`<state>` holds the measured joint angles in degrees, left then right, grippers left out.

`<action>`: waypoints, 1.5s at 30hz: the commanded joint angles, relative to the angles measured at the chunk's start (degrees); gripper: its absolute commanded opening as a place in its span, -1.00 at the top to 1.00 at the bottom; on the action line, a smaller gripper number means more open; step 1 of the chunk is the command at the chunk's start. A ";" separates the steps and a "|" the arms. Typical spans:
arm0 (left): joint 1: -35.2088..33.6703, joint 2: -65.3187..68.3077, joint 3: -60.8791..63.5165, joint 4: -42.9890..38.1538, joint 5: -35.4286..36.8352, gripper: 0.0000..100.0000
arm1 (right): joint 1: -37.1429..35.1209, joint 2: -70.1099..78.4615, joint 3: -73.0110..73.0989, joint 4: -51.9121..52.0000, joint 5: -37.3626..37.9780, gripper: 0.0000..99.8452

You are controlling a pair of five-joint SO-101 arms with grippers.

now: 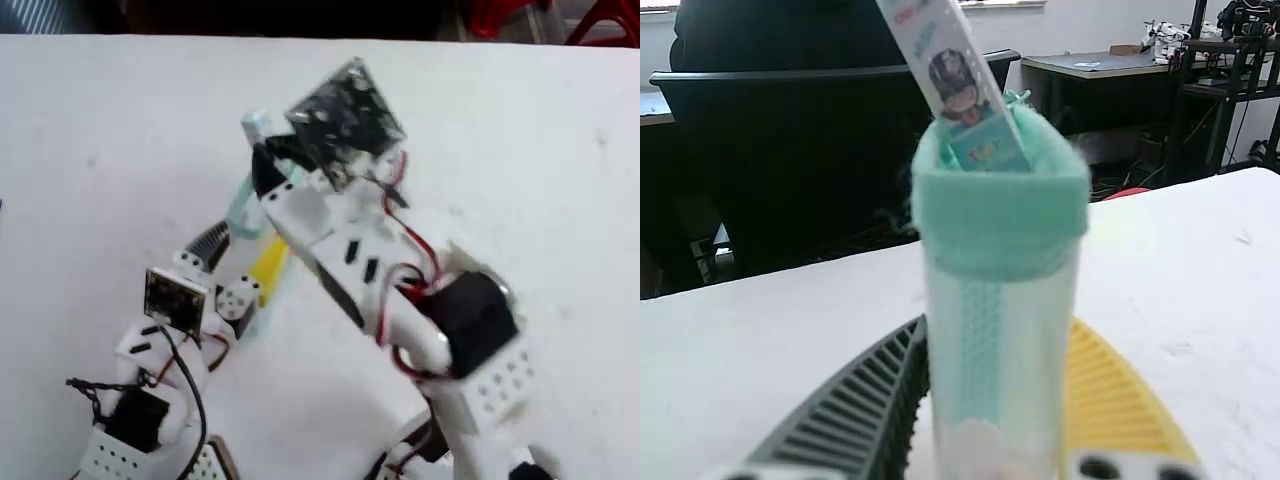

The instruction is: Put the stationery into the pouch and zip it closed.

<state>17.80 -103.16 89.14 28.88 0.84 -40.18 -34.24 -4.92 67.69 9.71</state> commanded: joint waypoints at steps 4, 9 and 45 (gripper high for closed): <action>0.40 -0.57 -2.20 -0.62 -0.18 0.59 | -0.13 3.03 -5.80 -9.36 0.35 0.96; 0.40 -0.57 -2.20 -0.62 -0.26 0.59 | -0.13 13.23 -11.34 -9.80 0.35 0.96; 0.40 -0.57 -2.20 -0.62 -0.44 0.59 | 3.30 13.85 -22.24 16.04 -0.18 0.96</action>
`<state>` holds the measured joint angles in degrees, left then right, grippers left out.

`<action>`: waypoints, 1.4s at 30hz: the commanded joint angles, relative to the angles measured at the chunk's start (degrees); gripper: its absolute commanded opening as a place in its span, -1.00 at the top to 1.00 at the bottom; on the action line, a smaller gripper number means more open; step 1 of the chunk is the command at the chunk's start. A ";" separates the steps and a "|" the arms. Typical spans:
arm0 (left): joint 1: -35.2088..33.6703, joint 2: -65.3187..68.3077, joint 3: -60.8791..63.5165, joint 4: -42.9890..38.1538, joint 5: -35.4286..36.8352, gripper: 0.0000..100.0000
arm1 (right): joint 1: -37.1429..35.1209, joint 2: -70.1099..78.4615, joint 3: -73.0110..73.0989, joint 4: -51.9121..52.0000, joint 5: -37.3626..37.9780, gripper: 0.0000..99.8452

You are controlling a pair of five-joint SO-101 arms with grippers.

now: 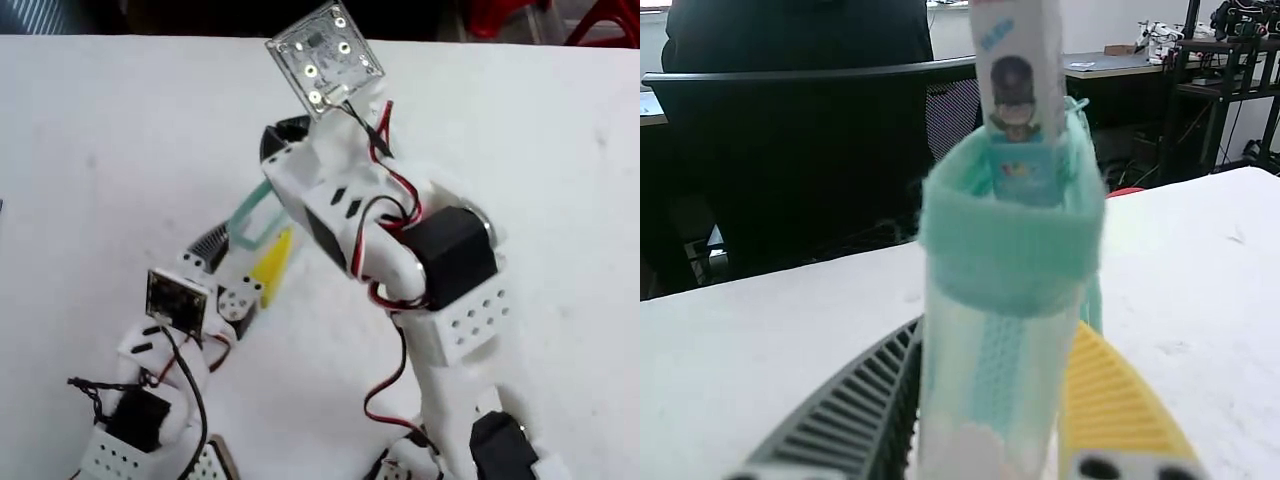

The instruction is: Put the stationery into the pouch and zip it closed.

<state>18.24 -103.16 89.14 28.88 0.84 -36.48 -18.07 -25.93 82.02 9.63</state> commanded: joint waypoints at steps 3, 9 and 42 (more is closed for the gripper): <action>-0.04 -0.57 -2.20 -0.62 -0.44 0.59 | -1.36 -1.80 -1.05 3.12 -0.09 0.96; -0.04 -0.57 -2.20 -0.62 -0.44 0.59 | -1.45 -1.89 2.46 2.86 -0.09 0.96; 0.04 -0.57 -2.29 -0.97 -4.48 0.86 | 16.48 -7.60 6.95 7.16 -2.64 0.71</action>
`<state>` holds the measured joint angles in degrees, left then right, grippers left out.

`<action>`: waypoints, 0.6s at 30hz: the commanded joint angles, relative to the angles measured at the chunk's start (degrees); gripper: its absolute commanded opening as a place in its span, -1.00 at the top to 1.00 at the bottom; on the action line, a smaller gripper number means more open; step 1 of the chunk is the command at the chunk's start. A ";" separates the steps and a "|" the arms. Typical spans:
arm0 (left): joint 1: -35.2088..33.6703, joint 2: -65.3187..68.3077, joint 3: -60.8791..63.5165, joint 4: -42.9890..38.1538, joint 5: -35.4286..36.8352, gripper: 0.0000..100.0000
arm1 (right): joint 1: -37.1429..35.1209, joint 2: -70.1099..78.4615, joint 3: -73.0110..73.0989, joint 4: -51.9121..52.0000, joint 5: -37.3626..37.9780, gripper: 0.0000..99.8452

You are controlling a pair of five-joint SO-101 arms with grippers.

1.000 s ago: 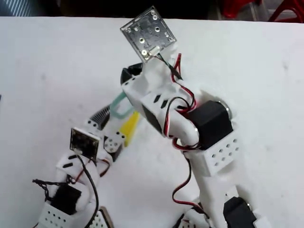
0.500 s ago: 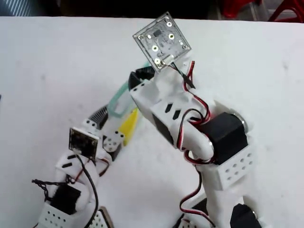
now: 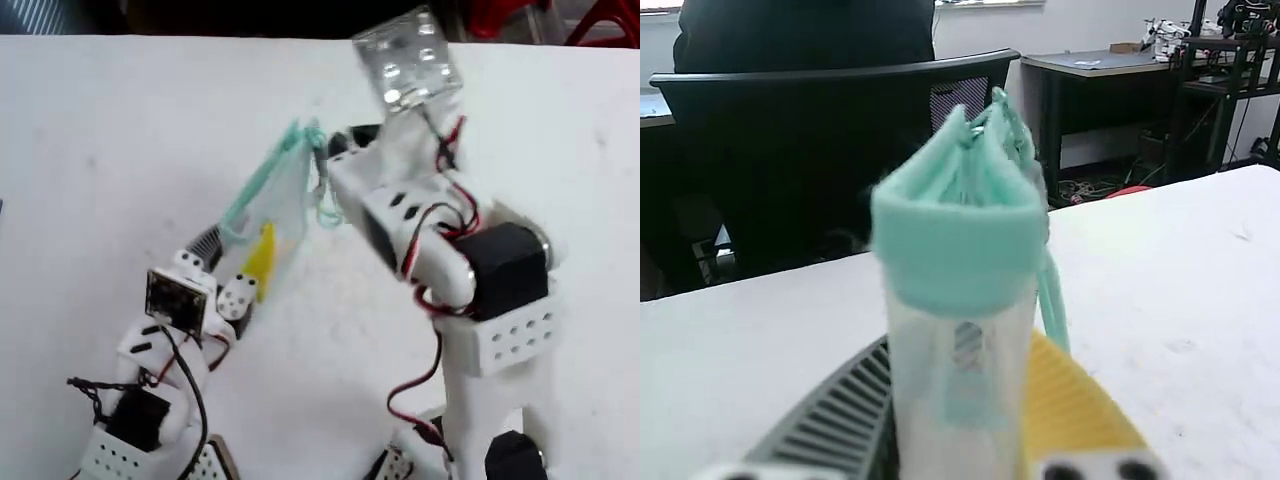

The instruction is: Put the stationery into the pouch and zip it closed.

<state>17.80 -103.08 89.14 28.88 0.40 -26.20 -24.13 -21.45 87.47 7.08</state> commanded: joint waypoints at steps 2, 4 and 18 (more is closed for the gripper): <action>1.01 -0.66 -2.29 -0.97 -5.63 0.89 | 6.37 -3.03 4.04 1.71 4.31 0.63; 2.59 -0.66 -2.29 -0.70 -5.89 0.91 | 4.70 -5.58 5.54 1.36 7.74 0.64; 5.67 -0.66 -1.85 -0.53 -11.60 0.92 | -2.77 -12.26 24.88 -10.15 15.91 0.66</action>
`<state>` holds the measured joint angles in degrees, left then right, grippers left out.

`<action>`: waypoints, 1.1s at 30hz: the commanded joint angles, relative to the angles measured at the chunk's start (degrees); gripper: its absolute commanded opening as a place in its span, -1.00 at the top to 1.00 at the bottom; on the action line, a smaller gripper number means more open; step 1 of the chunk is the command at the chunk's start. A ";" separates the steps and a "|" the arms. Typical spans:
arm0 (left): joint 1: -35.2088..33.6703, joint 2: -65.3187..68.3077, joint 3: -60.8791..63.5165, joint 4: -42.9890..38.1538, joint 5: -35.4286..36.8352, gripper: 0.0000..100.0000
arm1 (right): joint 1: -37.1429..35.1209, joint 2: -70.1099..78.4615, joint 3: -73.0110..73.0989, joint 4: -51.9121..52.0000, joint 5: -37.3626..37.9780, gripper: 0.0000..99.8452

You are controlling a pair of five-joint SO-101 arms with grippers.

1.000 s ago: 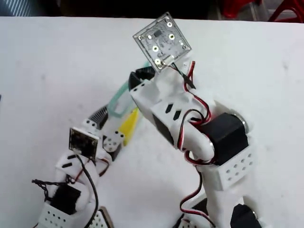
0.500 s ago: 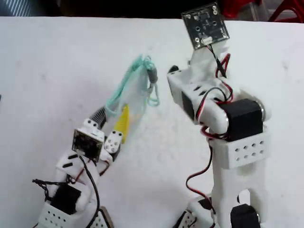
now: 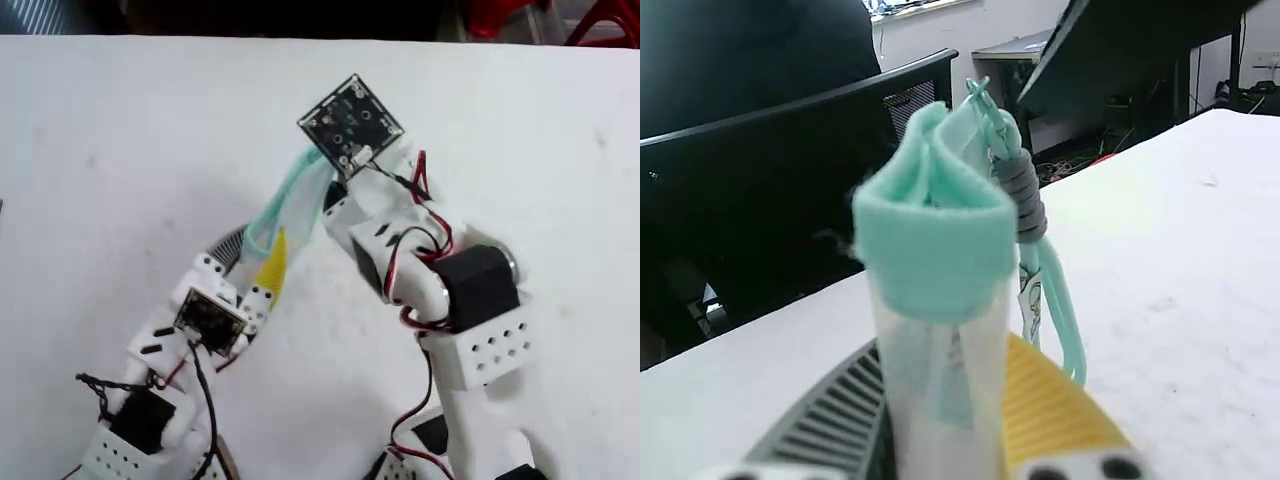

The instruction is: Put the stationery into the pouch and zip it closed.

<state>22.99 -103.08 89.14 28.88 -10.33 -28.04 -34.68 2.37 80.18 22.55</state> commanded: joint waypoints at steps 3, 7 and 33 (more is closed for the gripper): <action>0.48 -0.66 -1.85 -0.53 -0.97 0.92 | -0.66 -1.19 1.23 -2.95 0.88 0.65; 0.48 -0.66 -1.85 -0.53 -0.97 0.92 | -0.57 -1.19 2.73 -5.76 0.97 0.45; 0.48 -0.66 -1.85 -0.53 -1.05 0.91 | 2.24 1.01 12.66 -26.42 9.76 0.96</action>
<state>22.73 -103.08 89.23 28.88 -10.68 -26.02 -29.76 15.38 56.09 32.13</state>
